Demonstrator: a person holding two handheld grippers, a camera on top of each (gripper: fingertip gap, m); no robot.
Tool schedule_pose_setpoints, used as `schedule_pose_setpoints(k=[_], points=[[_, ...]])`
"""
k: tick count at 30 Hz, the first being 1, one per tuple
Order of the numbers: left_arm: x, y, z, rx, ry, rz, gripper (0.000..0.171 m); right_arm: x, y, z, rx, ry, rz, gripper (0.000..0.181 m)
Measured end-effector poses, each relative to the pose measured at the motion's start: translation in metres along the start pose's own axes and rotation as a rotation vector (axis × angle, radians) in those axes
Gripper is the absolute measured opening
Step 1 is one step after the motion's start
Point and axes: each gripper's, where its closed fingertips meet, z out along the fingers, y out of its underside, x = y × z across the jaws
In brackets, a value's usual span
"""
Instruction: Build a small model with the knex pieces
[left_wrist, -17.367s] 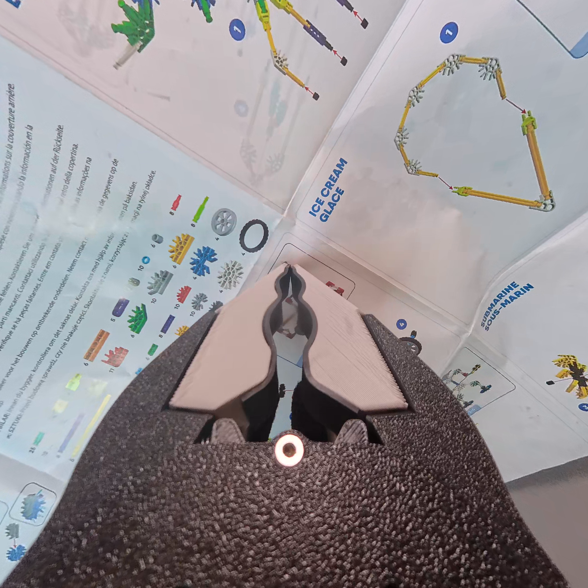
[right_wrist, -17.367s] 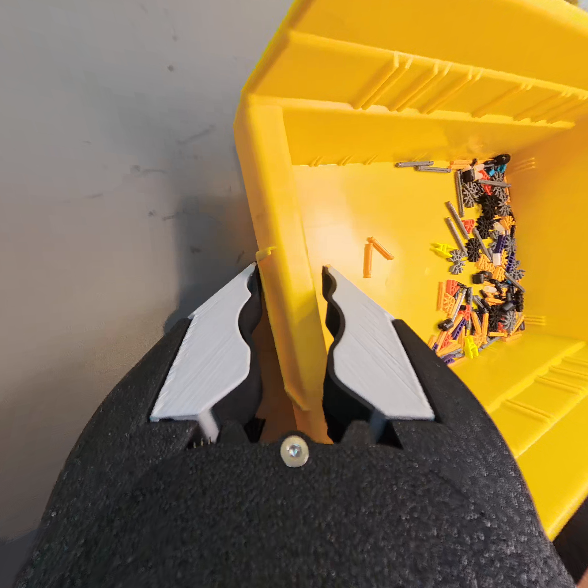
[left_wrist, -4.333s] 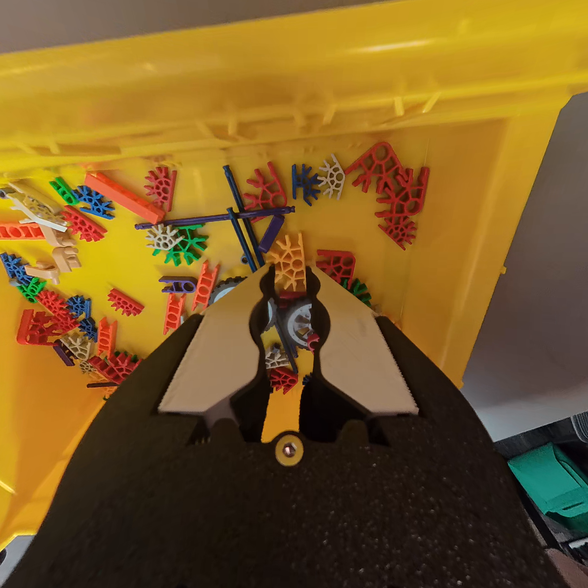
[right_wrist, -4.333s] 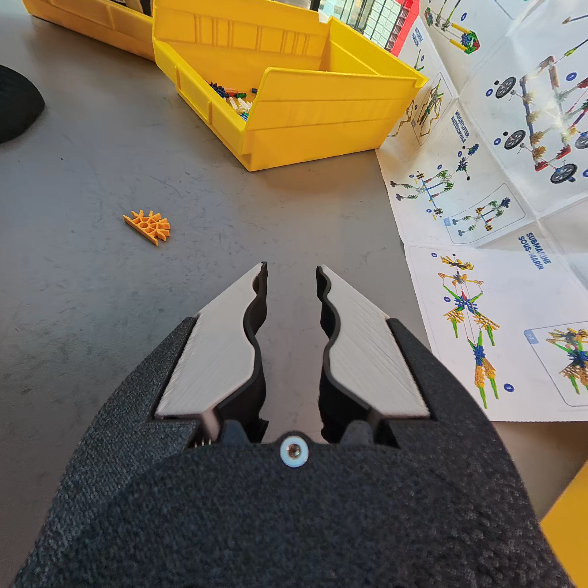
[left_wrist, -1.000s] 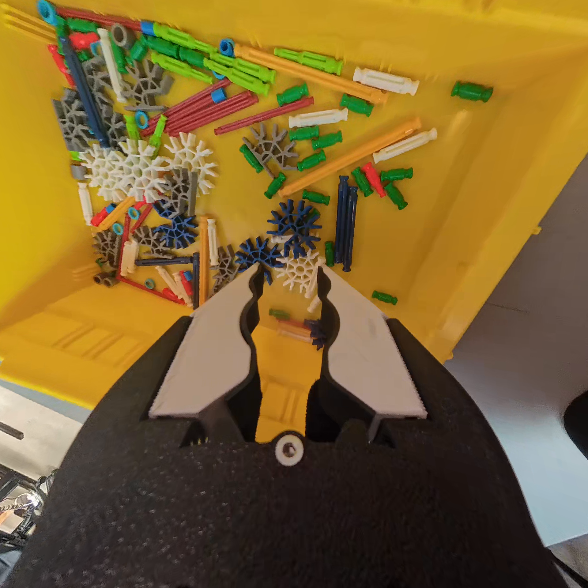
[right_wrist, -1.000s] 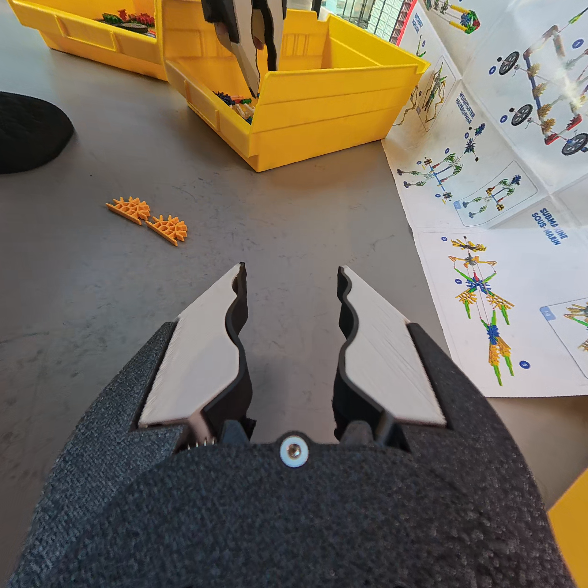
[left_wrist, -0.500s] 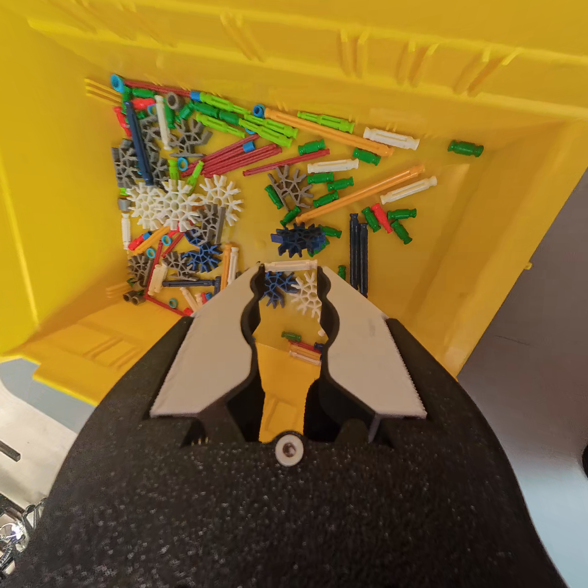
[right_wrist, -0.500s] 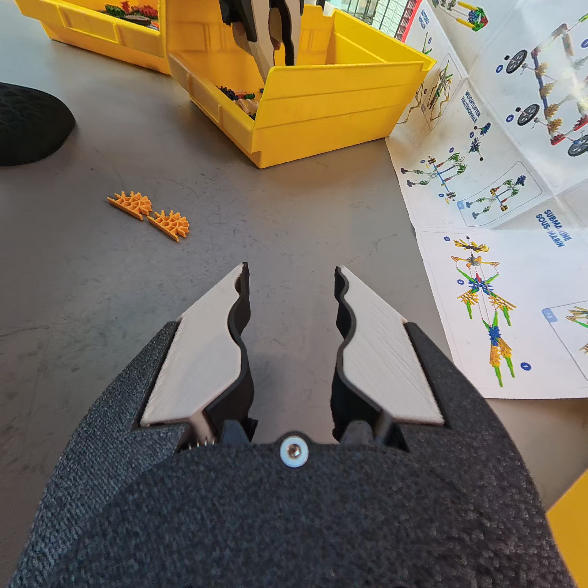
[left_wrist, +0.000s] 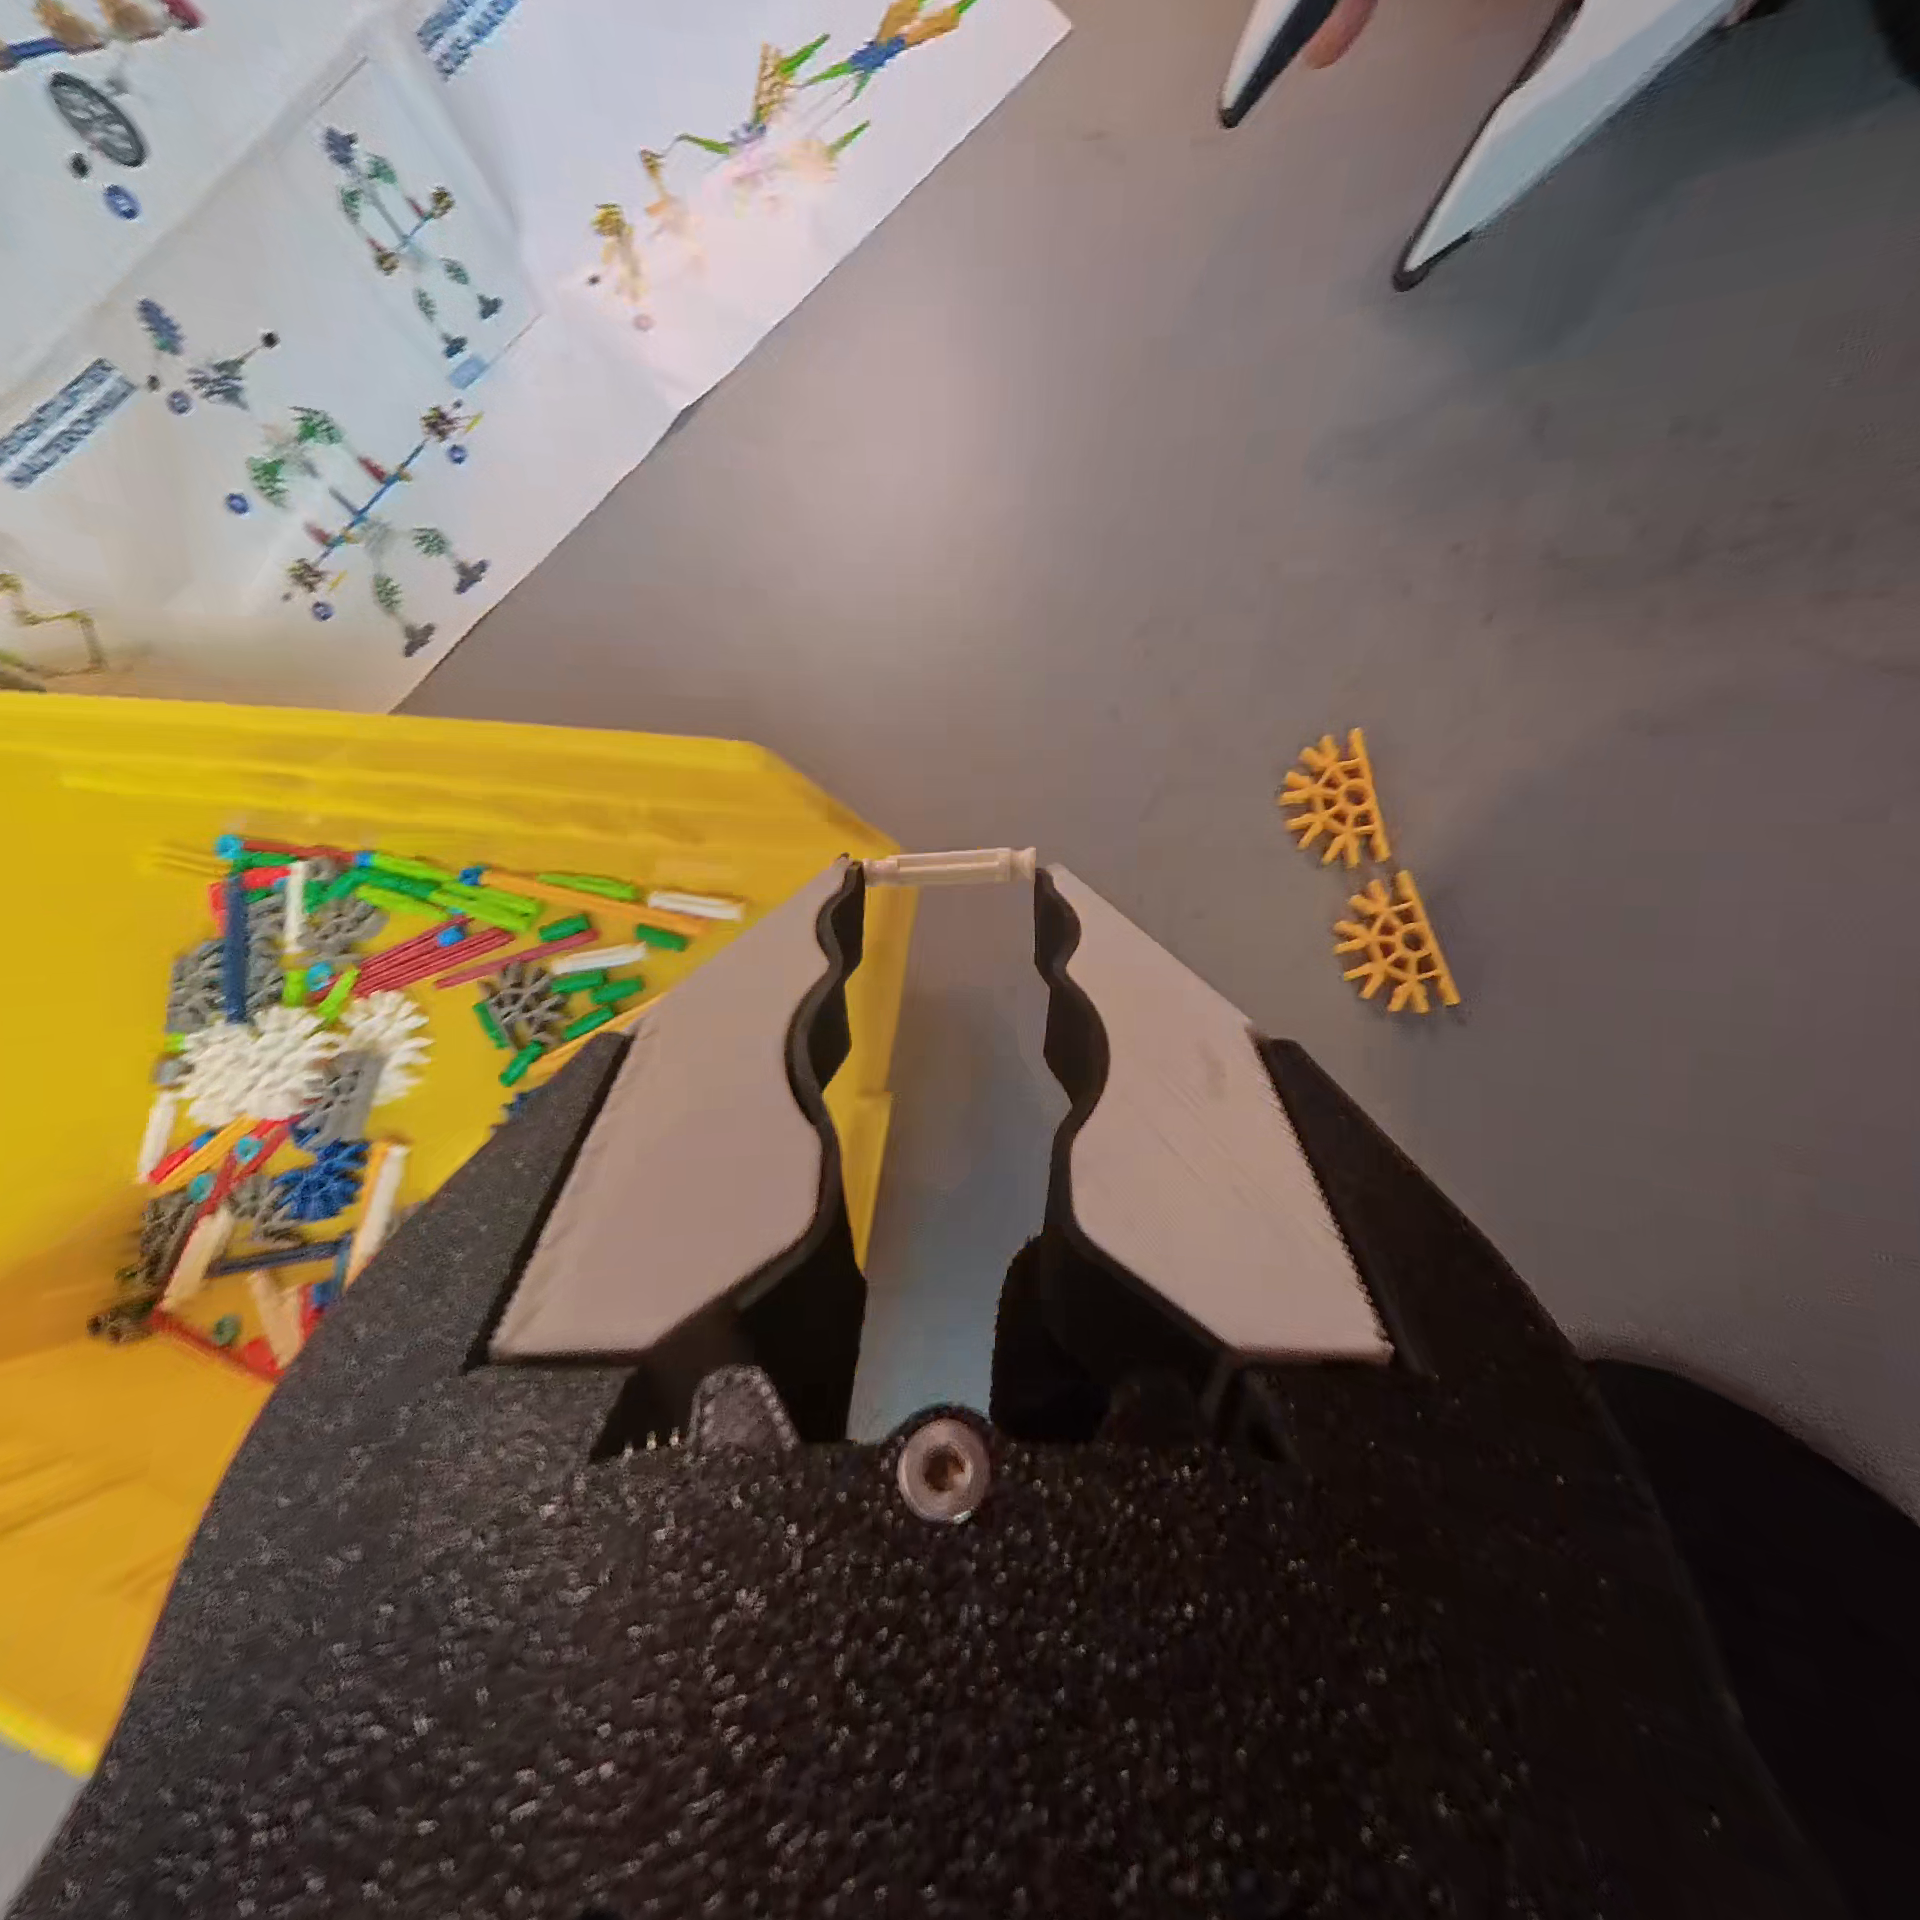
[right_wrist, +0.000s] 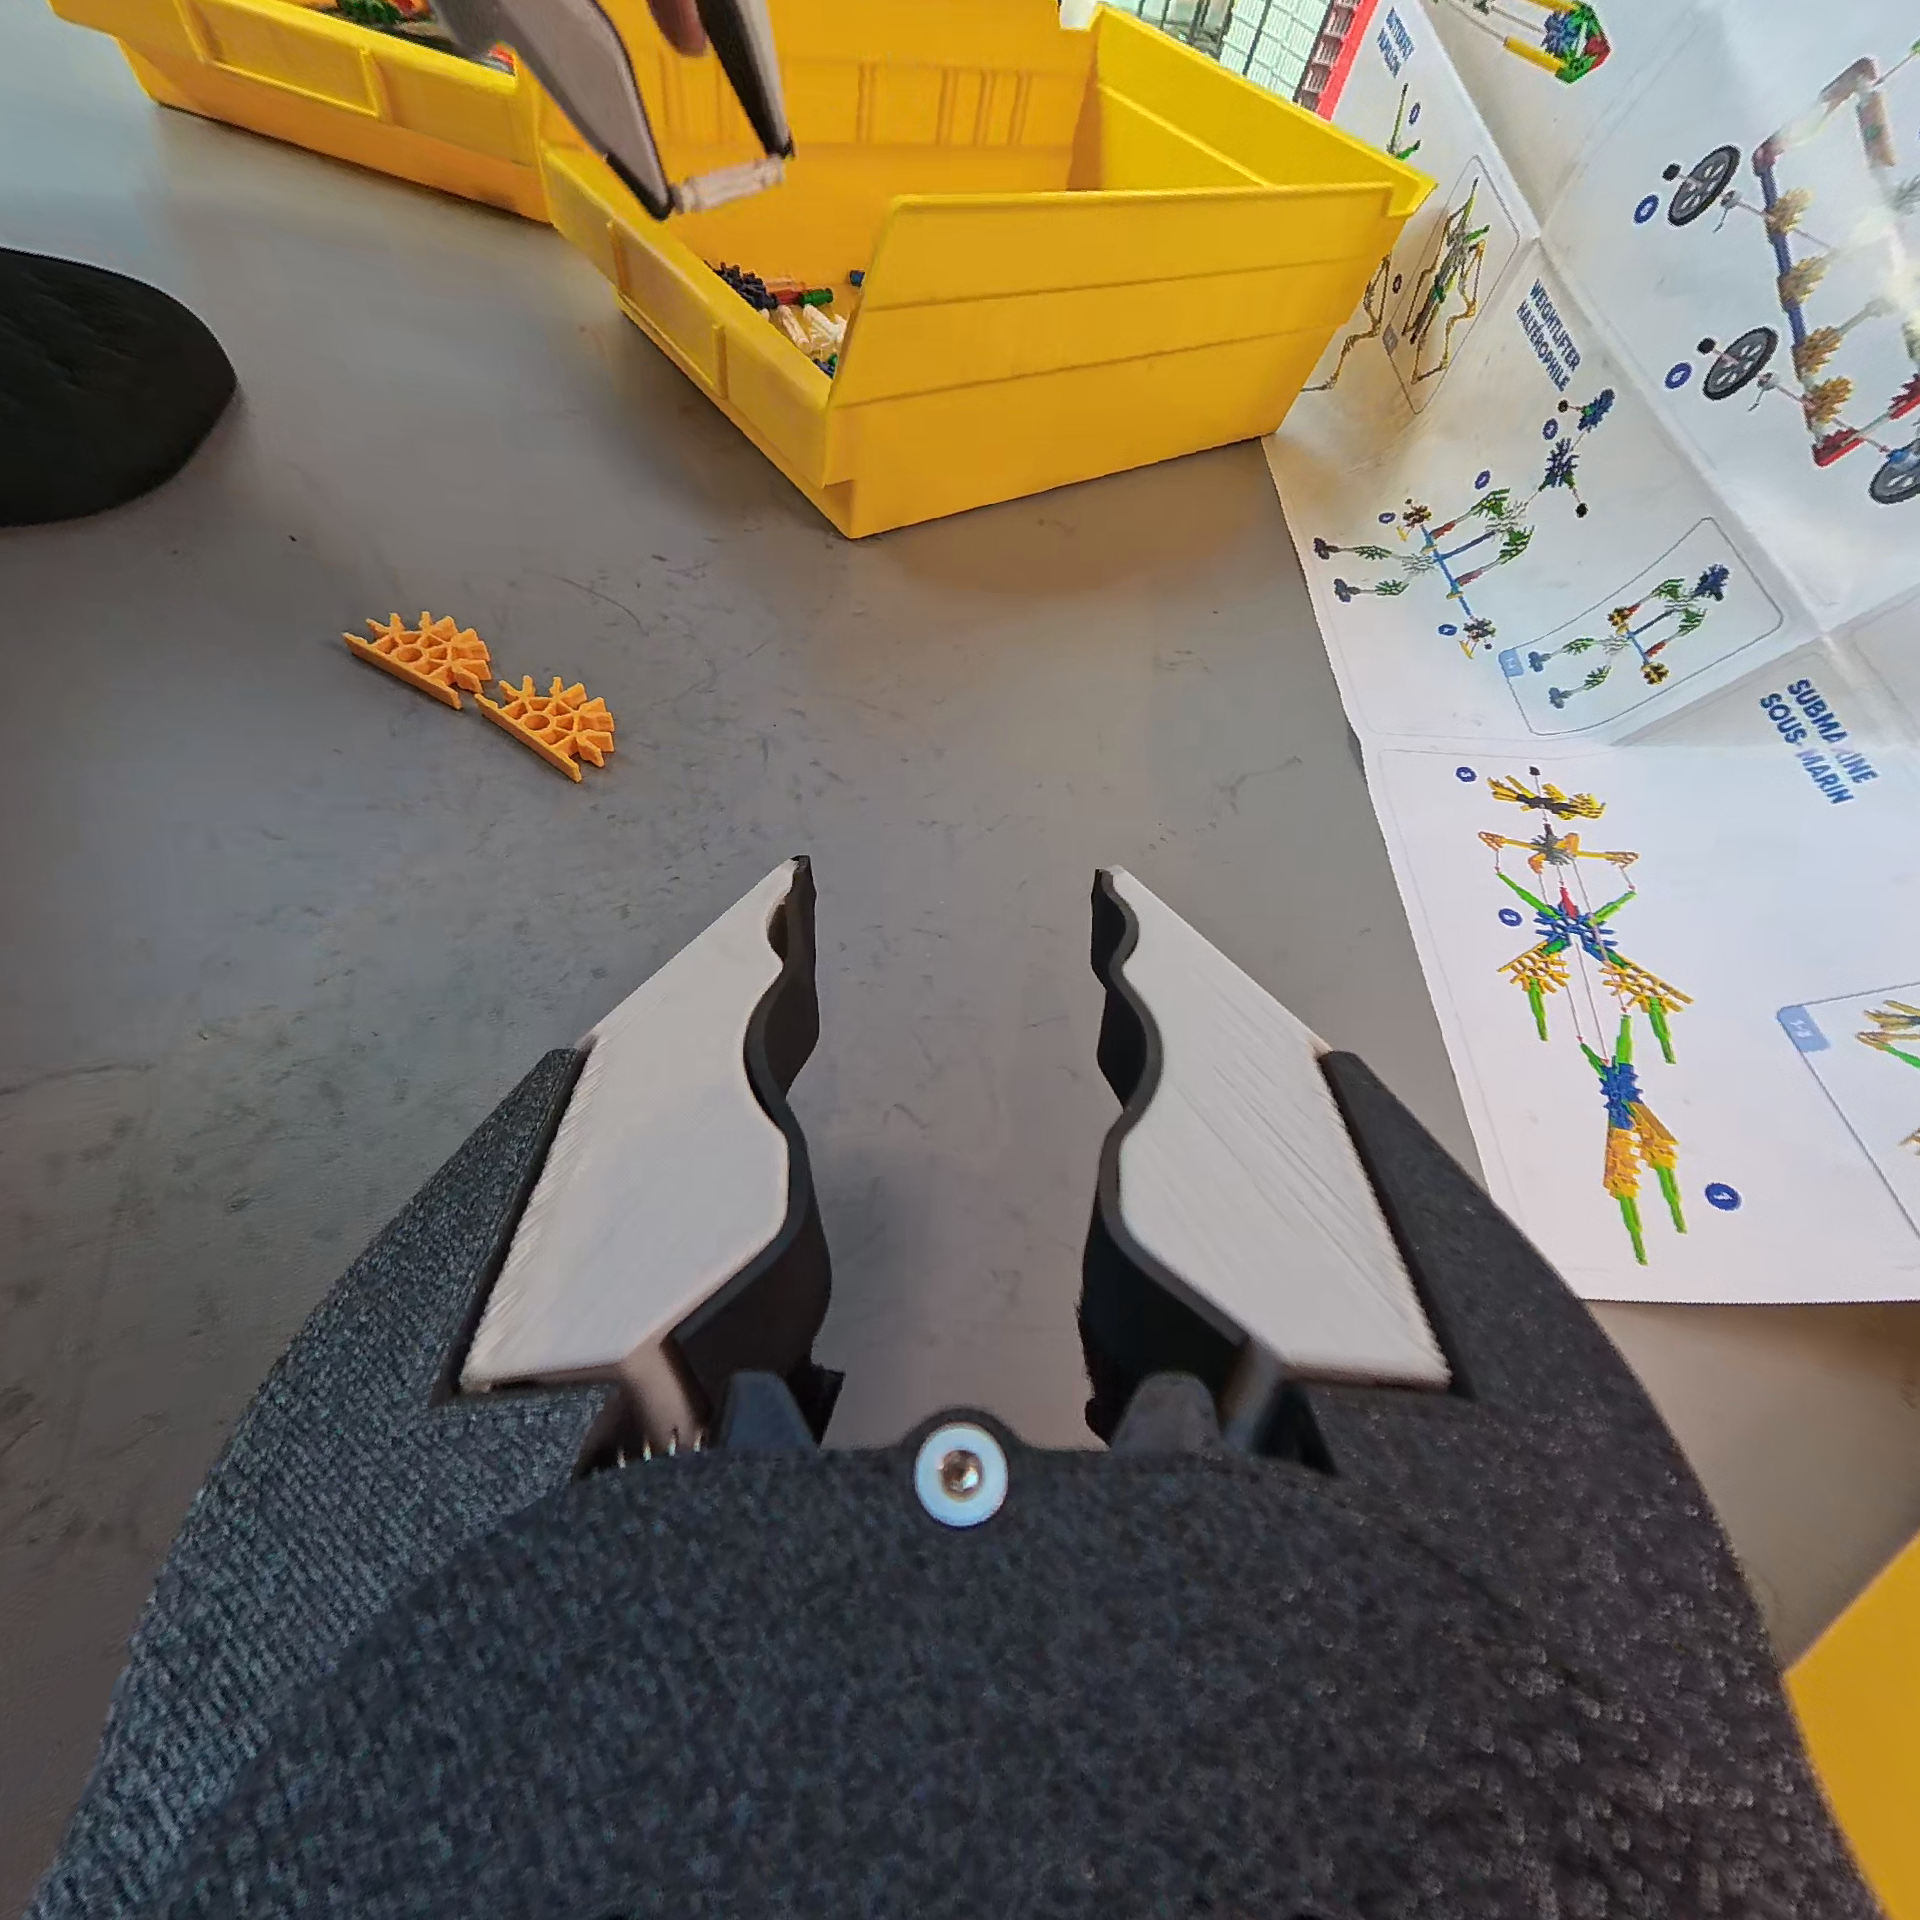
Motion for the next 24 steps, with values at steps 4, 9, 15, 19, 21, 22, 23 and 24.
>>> schedule_pose_setpoints(k=[4, 9, 15, 19, 21, 22, 23, 24], points=[[0.047, -0.010, 0.045, 0.039, 0.116, -0.026, 0.033, -0.002, 0.002, 0.002, -0.012, -0.005, -0.010, 0.051], [0.084, -0.024, 0.087, 0.064, 0.211, -0.045, 0.033, -0.002, 0.001, 0.001, -0.005, 0.000, -0.013, 0.051], [0.102, -0.025, 0.108, 0.045, 0.238, -0.030, 0.033, 0.002, 0.004, 0.001, -0.025, 0.017, -0.006, 0.051], [0.101, -0.031, 0.100, 0.123, 0.273, -0.097, 0.039, 0.018, 0.009, -0.001, -0.046, 0.085, 0.047, 0.052], [0.096, -0.035, 0.092, 0.166, 0.261, -0.110, 0.040, 0.032, 0.011, -0.004, -0.048, 0.146, 0.100, 0.052], [0.093, -0.037, 0.087, 0.189, 0.247, -0.113, 0.040, 0.040, 0.013, -0.006, -0.051, 0.175, 0.131, 0.052], [0.089, -0.039, 0.081, 0.213, 0.233, -0.115, 0.040, 0.049, 0.016, -0.008, -0.057, 0.215, 0.164, 0.052], [0.084, -0.041, 0.075, 0.237, 0.215, -0.118, 0.040, 0.057, 0.019, -0.010, -0.060, 0.246, 0.198, 0.052]])
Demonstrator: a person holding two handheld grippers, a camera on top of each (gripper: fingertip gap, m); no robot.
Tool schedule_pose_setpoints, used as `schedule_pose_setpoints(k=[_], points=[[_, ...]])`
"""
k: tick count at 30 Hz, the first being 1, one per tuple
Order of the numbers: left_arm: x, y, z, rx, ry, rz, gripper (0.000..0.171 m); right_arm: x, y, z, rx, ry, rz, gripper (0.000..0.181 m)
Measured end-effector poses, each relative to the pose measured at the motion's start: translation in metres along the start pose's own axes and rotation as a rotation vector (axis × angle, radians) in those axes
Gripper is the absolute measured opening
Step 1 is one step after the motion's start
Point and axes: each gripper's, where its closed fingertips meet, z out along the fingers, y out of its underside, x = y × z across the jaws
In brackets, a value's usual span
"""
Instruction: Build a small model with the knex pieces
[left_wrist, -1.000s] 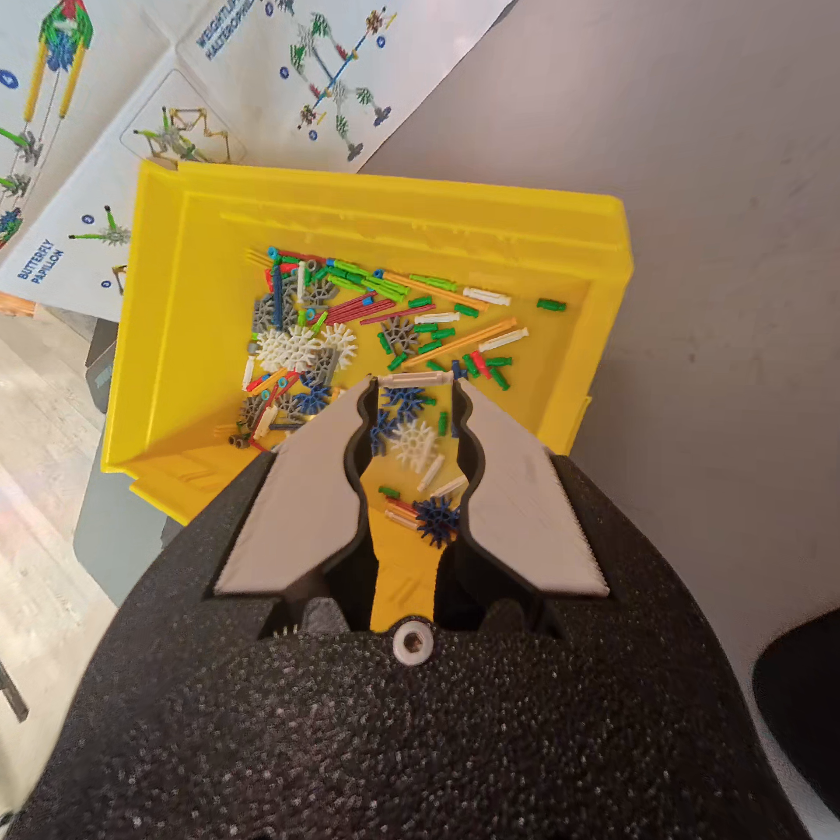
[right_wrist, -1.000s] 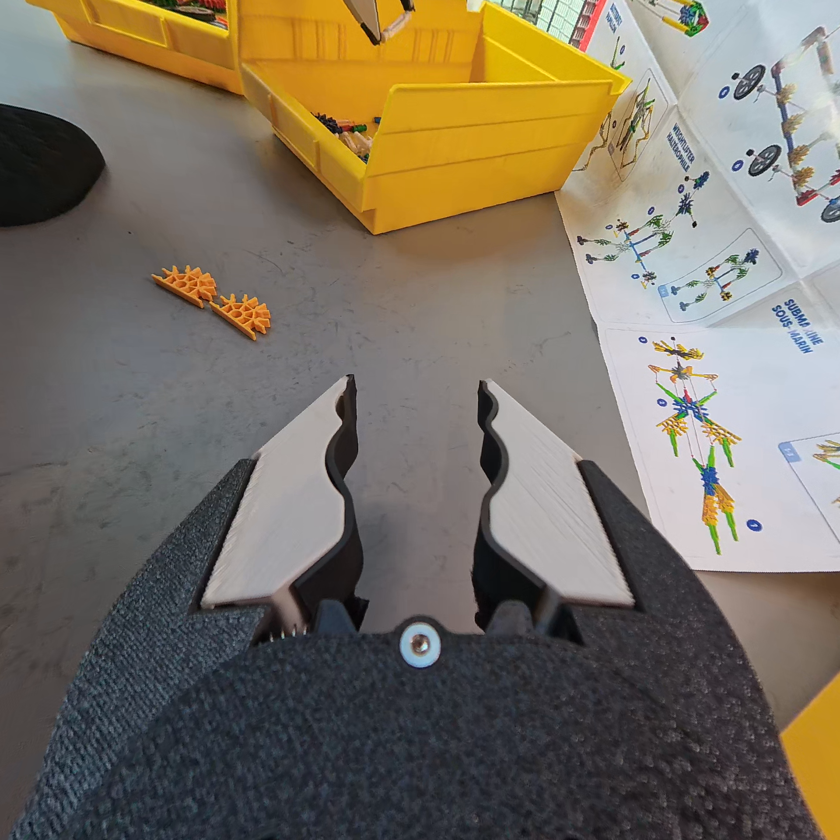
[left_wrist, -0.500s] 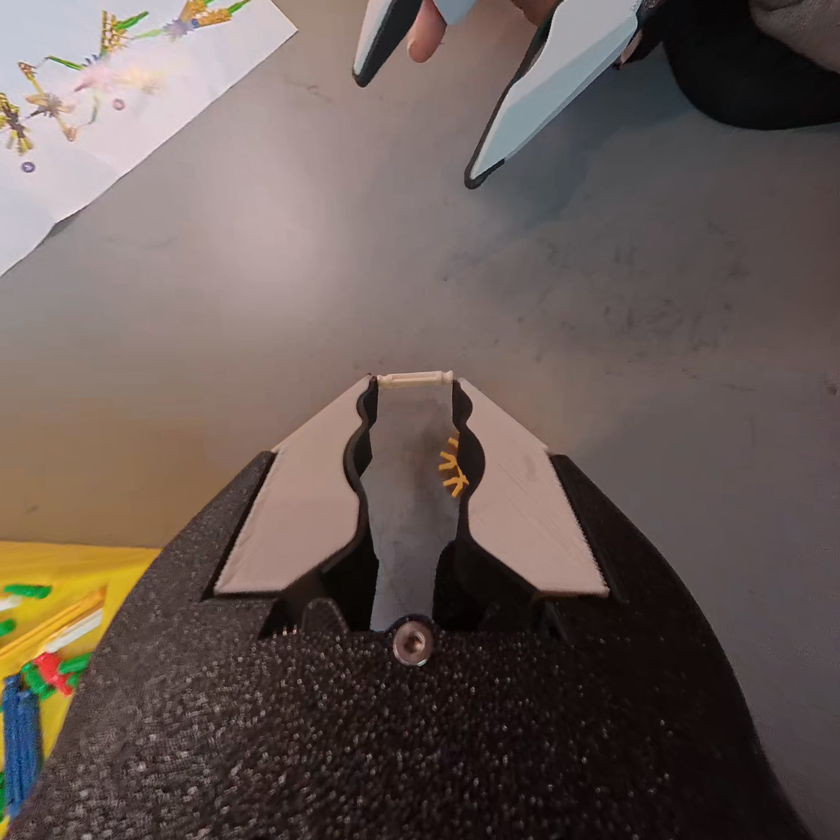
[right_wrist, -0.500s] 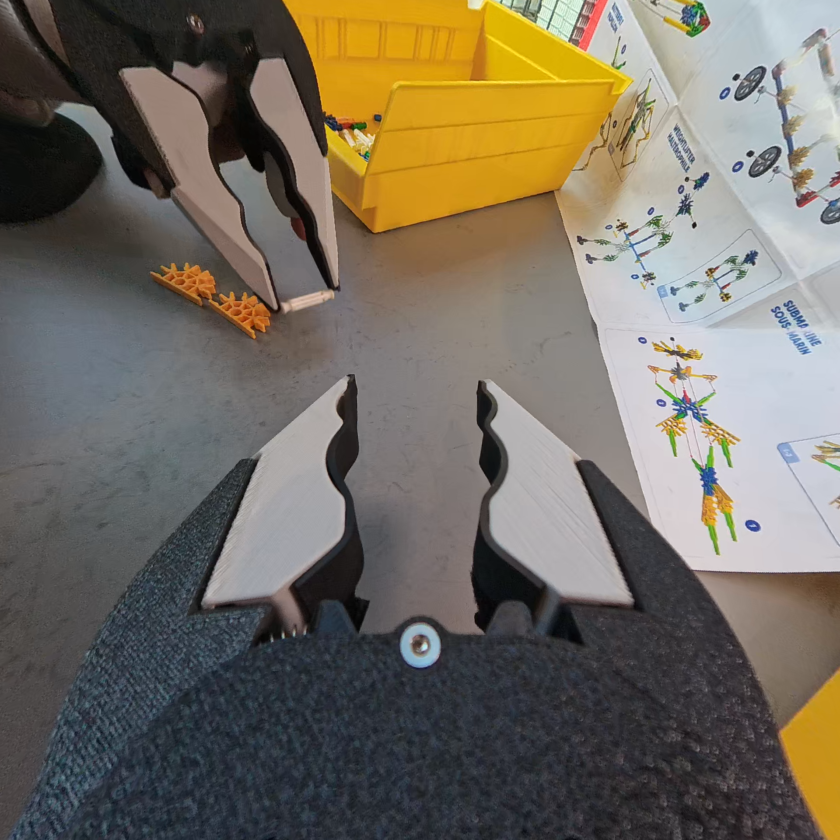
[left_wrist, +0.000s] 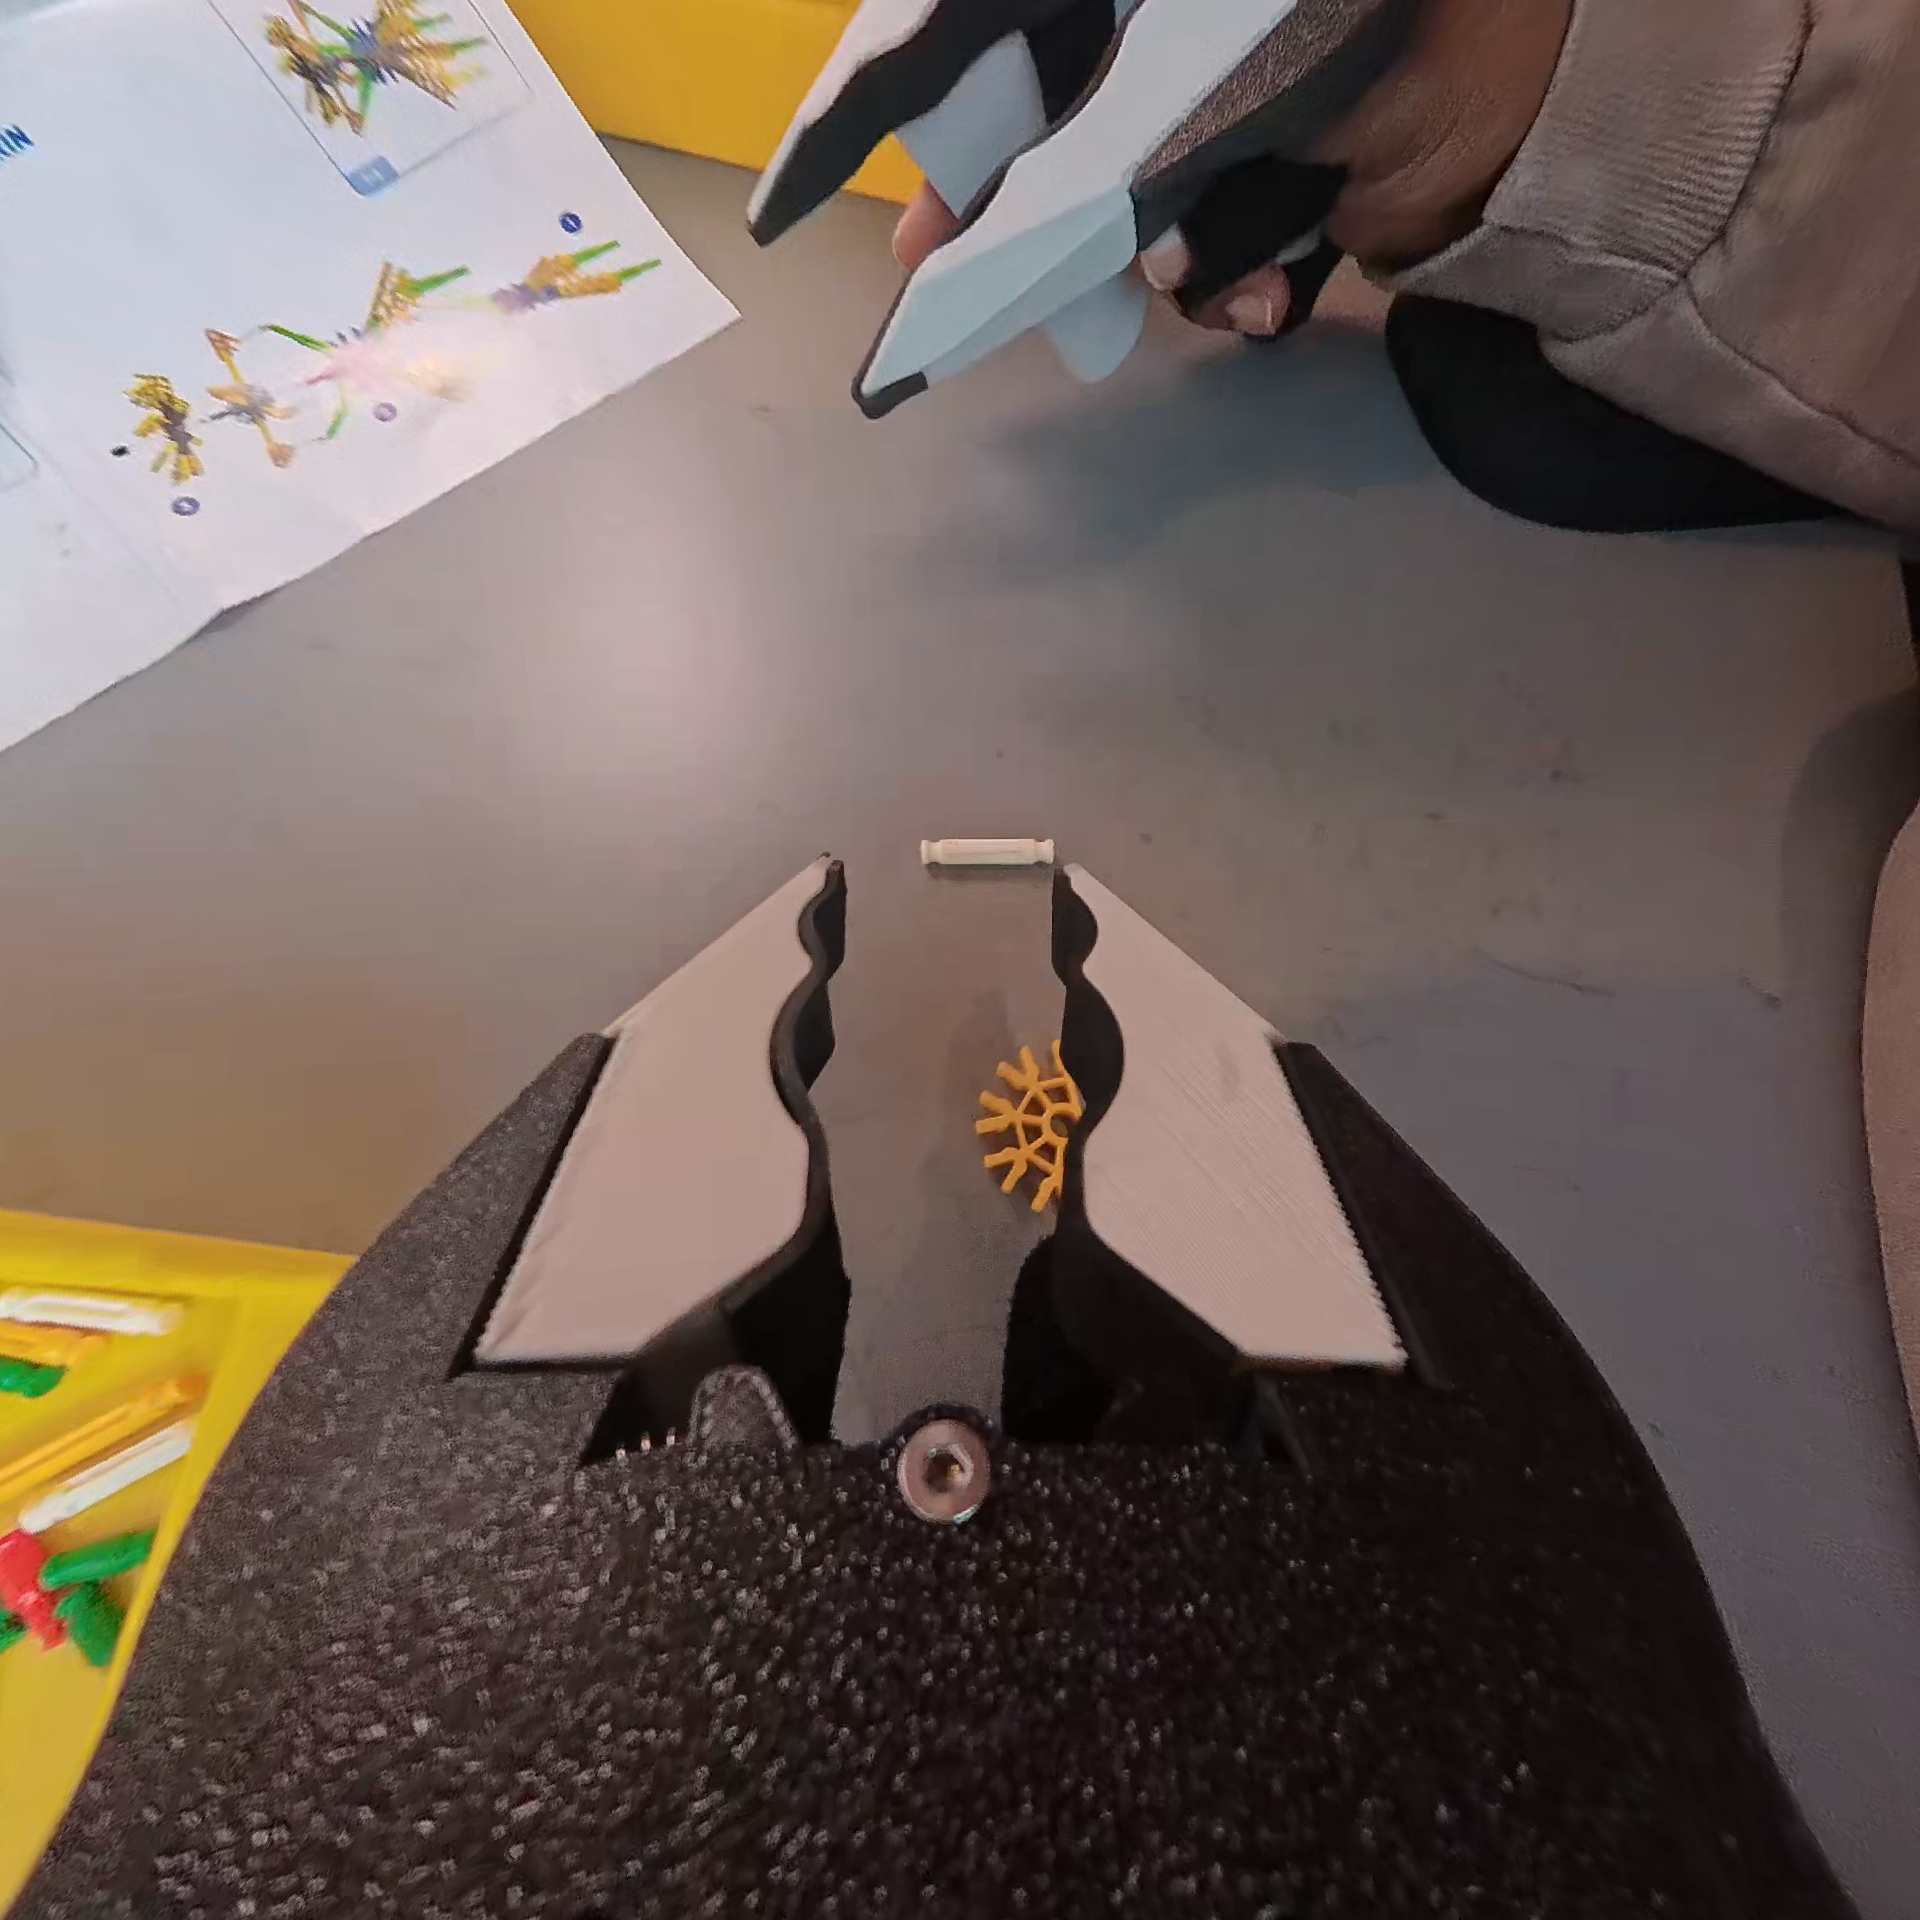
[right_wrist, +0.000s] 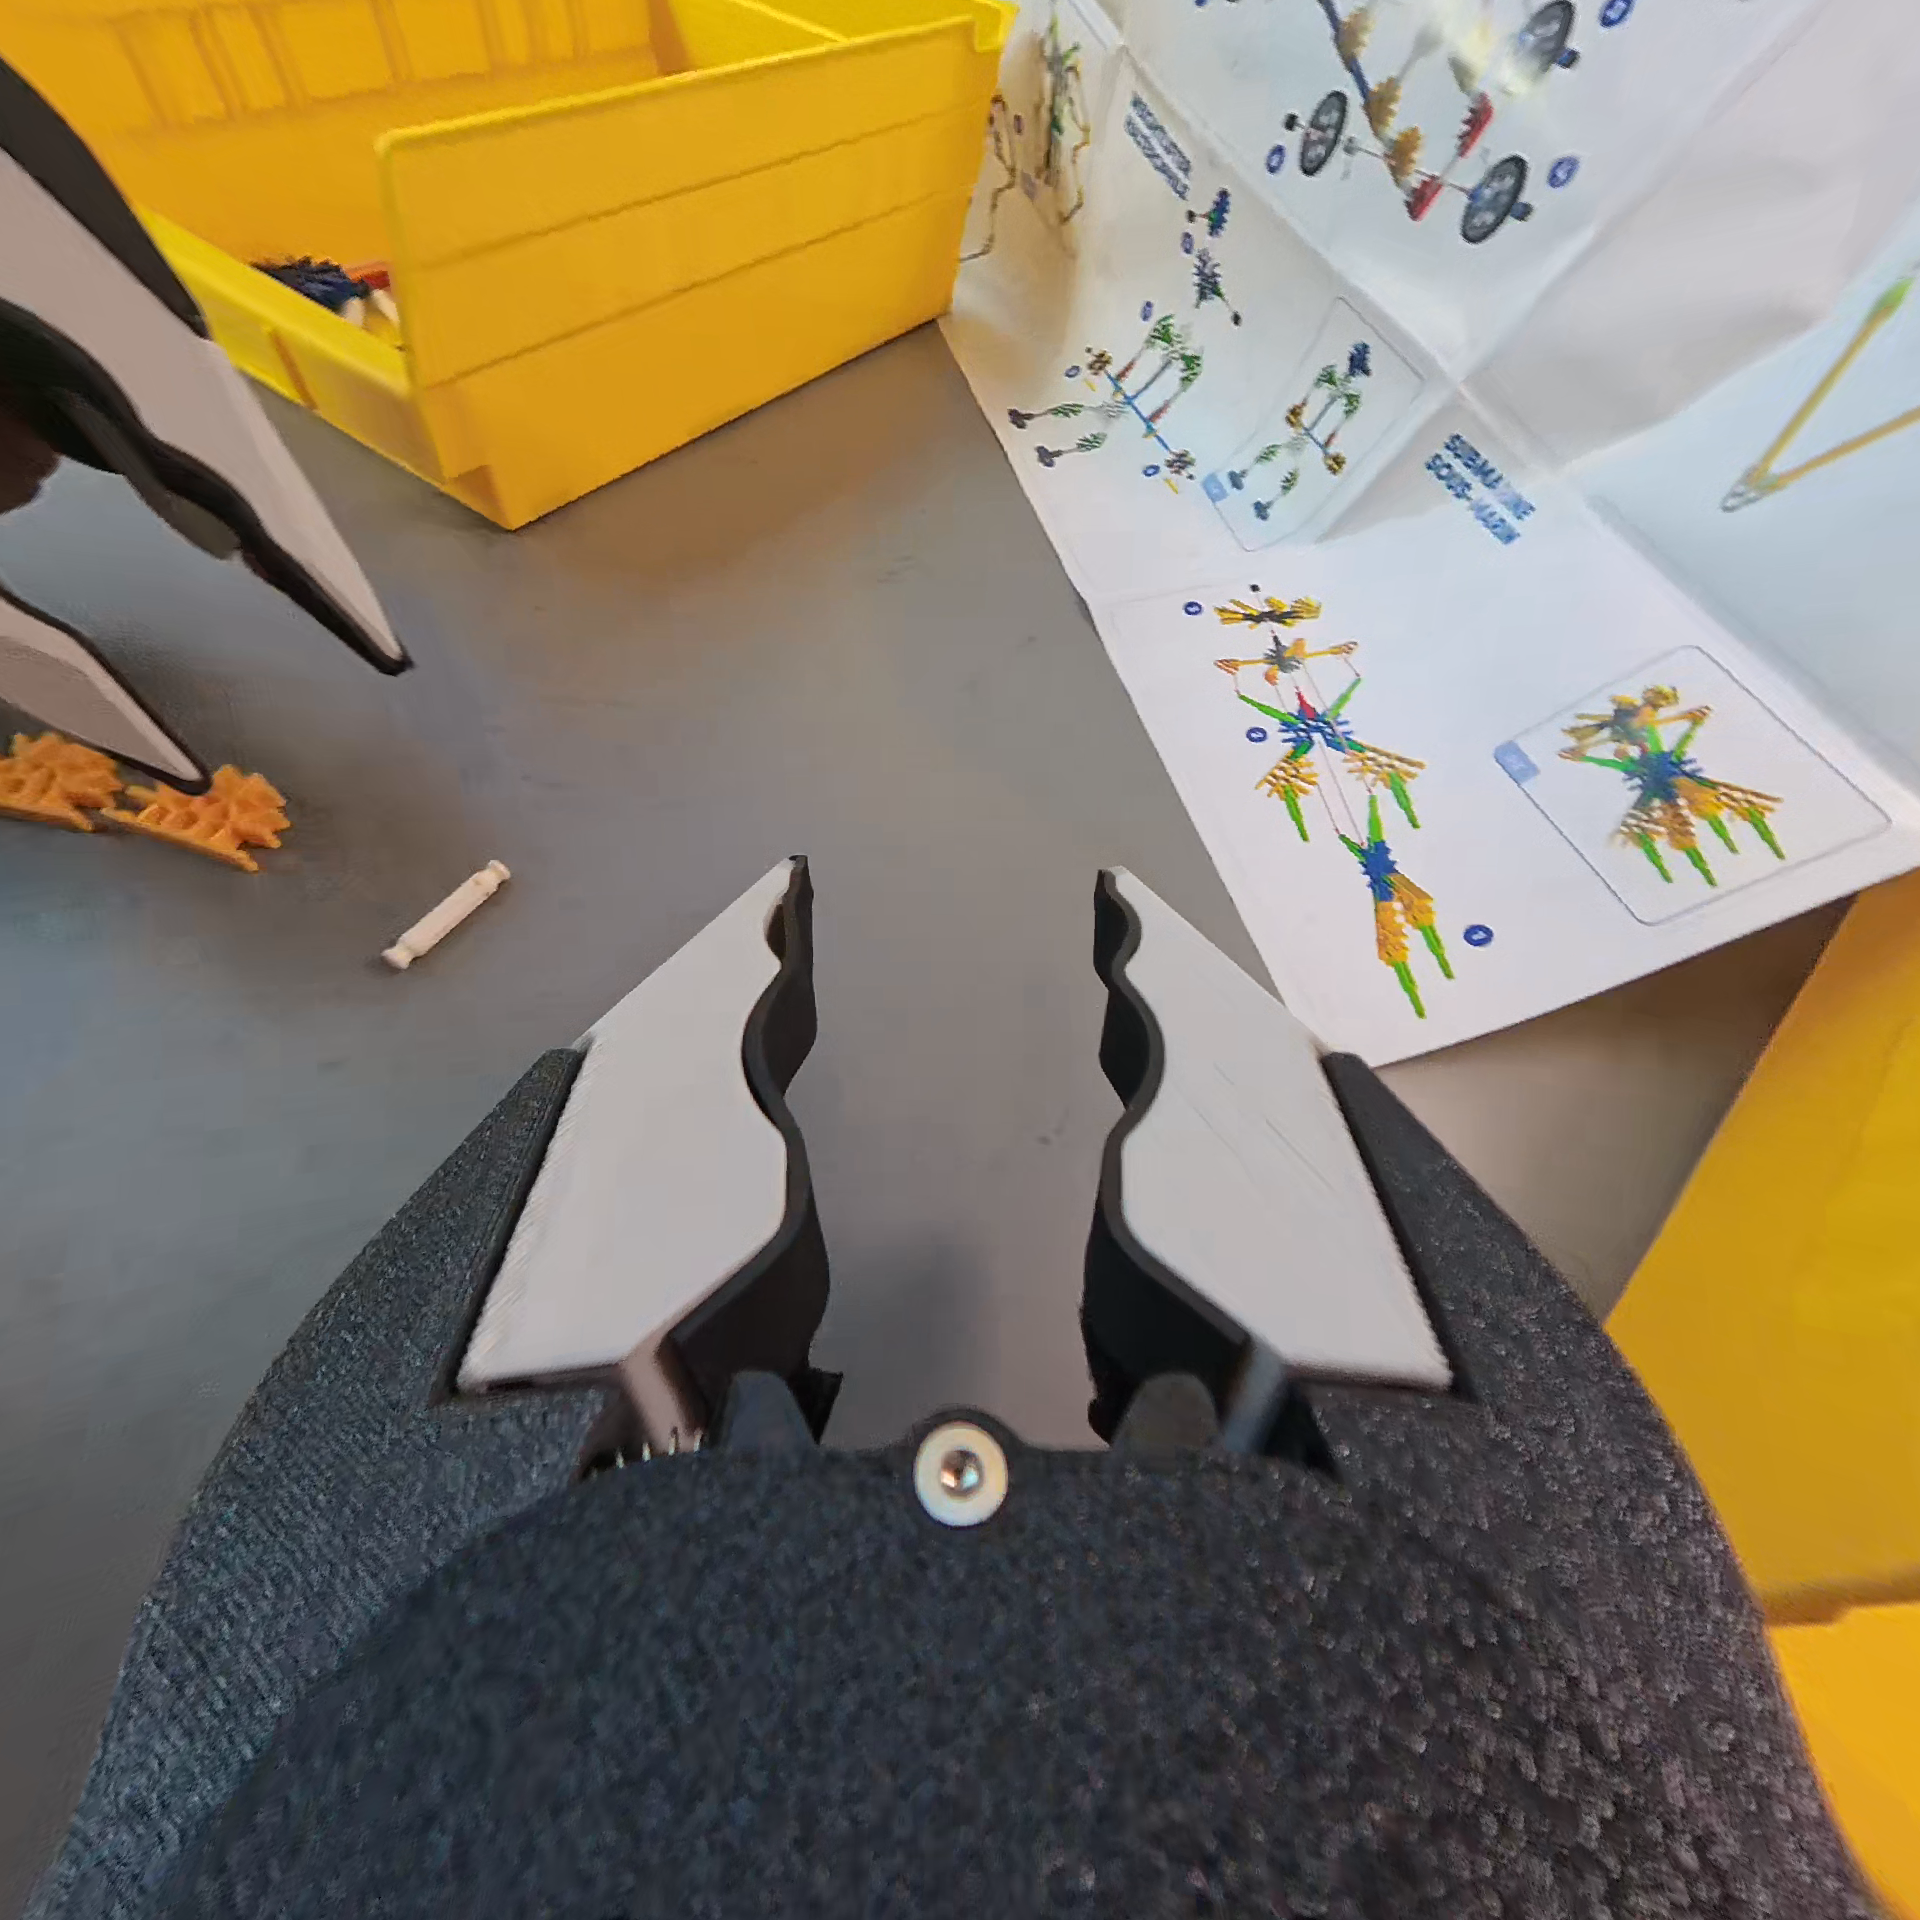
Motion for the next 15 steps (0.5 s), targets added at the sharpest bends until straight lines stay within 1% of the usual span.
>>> schedule_pose_setpoints(k=[2, 5, 9, 12, 15], points=[[-0.009, -0.010, -0.014, 0.064, -0.043, 0.005, 0.038, 0.018, 0.004, 0.002, -0.019, 0.061, 0.082, 0.051], [-0.027, -0.026, -0.041, 0.169, -0.123, -0.001, 0.033, 0.039, 0.013, 0.007, -0.066, 0.107, 0.189, 0.051], [-0.063, -0.046, -0.094, 0.270, -0.298, -0.006, 0.030, 0.047, 0.017, 0.011, -0.086, 0.109, 0.242, 0.047], [-0.101, -0.046, -0.142, 0.260, -0.459, -0.009, 0.028, 0.044, 0.017, 0.013, -0.094, 0.109, 0.217, 0.044], [-0.145, -0.028, -0.180, 0.121, -0.596, -0.018, 0.027, 0.039, 0.017, 0.014, -0.102, 0.099, 0.187, 0.041]])
